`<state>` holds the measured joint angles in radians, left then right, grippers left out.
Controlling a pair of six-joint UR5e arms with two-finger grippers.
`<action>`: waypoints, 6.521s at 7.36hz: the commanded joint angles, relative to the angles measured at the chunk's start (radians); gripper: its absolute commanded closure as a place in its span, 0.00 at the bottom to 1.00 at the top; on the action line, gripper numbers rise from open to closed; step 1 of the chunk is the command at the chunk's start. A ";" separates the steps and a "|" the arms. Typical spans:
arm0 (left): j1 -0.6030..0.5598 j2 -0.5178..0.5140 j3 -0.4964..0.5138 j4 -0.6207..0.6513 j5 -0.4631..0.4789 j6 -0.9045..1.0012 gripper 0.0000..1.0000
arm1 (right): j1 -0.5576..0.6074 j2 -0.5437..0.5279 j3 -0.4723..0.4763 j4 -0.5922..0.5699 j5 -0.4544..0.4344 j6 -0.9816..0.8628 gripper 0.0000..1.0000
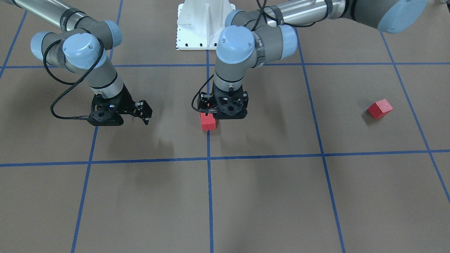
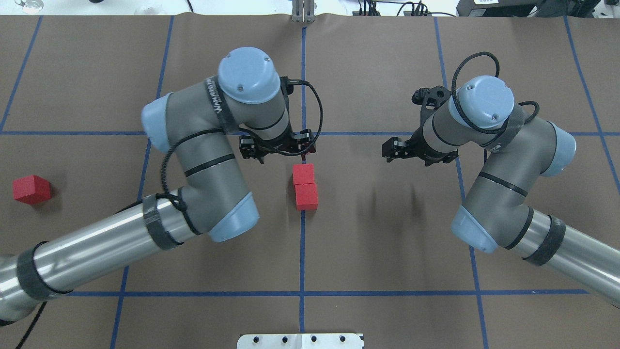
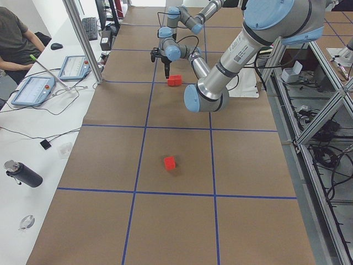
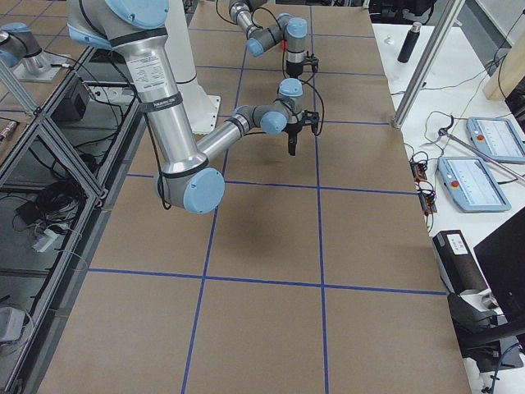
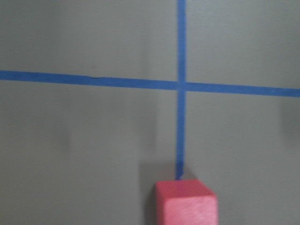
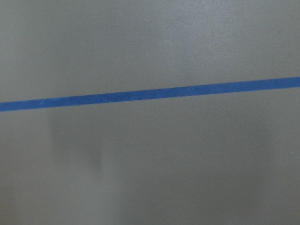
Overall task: Form red blocks into L shape at center
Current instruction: 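Release the cube and move the left gripper to the far red cube, then grasp the far red cube with the left gripper and lift it, then carry the red cube with the left gripper toward the two center cubes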
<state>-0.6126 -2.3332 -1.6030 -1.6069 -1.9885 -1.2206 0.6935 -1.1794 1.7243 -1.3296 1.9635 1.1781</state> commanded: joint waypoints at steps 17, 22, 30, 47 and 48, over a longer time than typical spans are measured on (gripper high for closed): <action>-0.472 0.785 0.024 -0.413 -0.234 0.199 0.01 | 0.004 0.003 0.009 0.000 -0.003 0.014 0.00; -0.437 0.784 0.047 -0.461 -0.236 0.207 0.02 | 0.004 0.004 0.011 0.000 -0.003 0.015 0.00; -0.424 0.785 0.092 -0.508 -0.269 0.194 0.55 | -0.002 0.010 0.014 0.000 -0.017 0.018 0.00; -0.011 0.062 0.075 -0.053 -0.076 -1.403 1.00 | 0.014 -0.017 0.008 0.001 -0.008 -0.003 0.00; 0.026 0.060 0.098 -0.056 -0.075 -1.478 1.00 | 0.014 -0.019 0.008 0.001 -0.009 -0.005 0.00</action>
<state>-0.6275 -2.2585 -1.5375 -1.6617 -2.0644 -2.5957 0.7070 -1.1942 1.7316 -1.3290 1.9555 1.1746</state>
